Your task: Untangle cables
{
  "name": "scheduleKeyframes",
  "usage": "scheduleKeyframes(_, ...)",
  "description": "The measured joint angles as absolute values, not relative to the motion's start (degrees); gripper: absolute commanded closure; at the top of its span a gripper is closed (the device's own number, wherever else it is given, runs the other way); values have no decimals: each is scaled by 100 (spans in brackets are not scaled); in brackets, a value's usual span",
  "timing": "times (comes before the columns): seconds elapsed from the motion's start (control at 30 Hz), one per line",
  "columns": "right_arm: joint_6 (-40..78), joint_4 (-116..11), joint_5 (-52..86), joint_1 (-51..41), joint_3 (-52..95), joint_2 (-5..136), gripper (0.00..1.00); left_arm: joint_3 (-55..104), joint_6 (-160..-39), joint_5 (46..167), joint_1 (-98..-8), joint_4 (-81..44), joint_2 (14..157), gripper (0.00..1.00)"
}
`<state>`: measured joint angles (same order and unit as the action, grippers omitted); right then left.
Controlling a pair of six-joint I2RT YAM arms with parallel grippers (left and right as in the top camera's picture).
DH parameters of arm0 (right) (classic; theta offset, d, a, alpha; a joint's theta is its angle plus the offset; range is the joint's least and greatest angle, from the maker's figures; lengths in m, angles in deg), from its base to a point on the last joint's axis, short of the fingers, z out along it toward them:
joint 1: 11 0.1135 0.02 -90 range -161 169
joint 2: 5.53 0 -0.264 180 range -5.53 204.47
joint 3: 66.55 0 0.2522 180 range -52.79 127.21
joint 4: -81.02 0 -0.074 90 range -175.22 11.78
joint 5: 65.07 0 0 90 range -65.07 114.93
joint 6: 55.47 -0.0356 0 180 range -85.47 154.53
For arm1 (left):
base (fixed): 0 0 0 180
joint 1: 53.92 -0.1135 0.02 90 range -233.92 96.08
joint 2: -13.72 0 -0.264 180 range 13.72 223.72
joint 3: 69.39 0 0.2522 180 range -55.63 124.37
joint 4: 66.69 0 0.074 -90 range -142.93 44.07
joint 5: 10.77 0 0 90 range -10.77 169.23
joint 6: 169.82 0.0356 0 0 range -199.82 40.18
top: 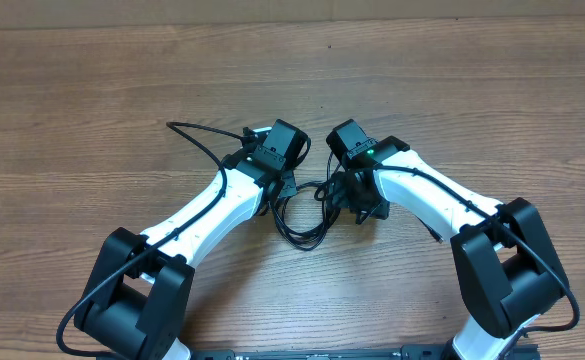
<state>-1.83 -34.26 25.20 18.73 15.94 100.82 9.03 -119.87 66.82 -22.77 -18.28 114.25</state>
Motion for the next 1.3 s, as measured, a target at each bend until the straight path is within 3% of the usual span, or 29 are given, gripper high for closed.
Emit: scheduleKeyframes(1.3,224,-3375,2129,1875,1333,10082,25,903,-11987,6682,-2277,-1909,11425,95)
